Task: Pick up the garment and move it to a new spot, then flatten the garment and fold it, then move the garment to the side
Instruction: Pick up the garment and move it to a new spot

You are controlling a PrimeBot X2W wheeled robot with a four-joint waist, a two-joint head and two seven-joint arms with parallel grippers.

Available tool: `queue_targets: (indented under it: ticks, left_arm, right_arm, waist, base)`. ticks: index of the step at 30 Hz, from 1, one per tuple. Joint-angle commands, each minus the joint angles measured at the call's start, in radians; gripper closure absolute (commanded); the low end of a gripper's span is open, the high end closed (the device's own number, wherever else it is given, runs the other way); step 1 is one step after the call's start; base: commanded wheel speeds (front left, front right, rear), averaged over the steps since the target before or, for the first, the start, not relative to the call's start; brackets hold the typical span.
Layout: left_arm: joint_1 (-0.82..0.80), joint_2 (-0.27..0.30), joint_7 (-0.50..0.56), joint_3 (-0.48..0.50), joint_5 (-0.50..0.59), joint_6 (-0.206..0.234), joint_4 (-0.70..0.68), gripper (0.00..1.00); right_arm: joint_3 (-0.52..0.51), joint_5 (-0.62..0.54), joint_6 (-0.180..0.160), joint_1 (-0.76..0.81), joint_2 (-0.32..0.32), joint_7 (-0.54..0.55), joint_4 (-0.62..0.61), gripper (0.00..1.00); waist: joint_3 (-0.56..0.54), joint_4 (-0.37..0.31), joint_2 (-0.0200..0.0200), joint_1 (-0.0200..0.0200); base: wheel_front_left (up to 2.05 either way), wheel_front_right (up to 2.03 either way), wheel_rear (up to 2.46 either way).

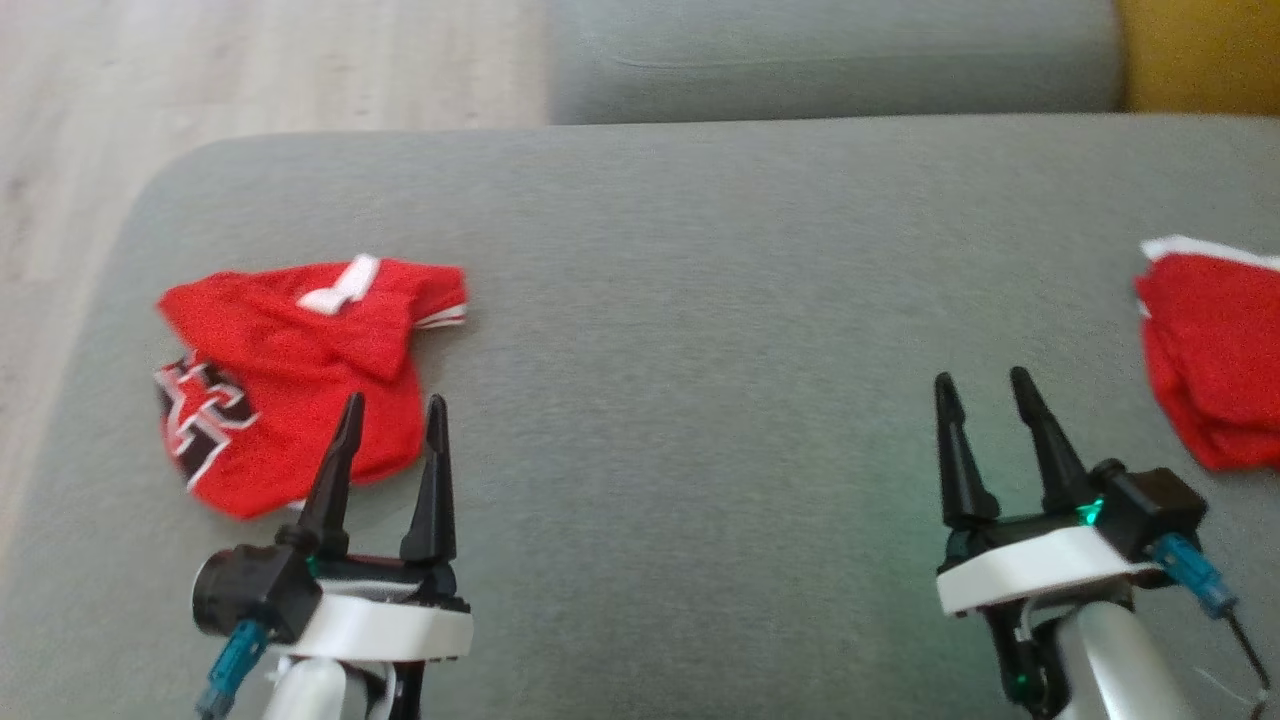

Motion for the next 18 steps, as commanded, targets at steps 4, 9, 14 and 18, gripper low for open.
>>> queue_targets:
  ticks: [4,9,14,18]
  left_arm:
    - [-0.011,0.004,-0.005,0.041,0.001,0.011,-0.026,0.0]
    - [0.016,0.004,-0.005,0.047,0.01,0.014,-0.021,0.0]
    - [0.038,0.004,-0.005,0.05,0.013,0.014,-0.023,0.0]
    - [0.045,0.004,-0.005,0.051,0.016,0.011,-0.025,0.0]
  right_arm:
    - [0.057,-0.005,-0.001,-0.022,-0.002,-0.011,-0.03,0.0]
    - [0.086,0.013,-0.001,-0.013,-0.002,-0.011,-0.018,0.0]
    - [0.107,0.032,-0.001,-0.007,-0.002,-0.011,-0.013,0.0]
    - [0.119,0.039,-0.001,-0.005,-0.002,-0.011,-0.01,0.0]
  waist:
    - [-0.026,0.11,0.0,0.0]
    - [-0.049,0.187,0.0,0.0]
    - [-0.062,0.242,0.0,0.0]
    - [-0.063,0.266,0.0,0.0]
  base:
    - [0.0,0.0,0.0]
    - [0.0,0.0,0.0]
    - [0.0,0.0,0.0]
    - [0.0,0.0,0.0]
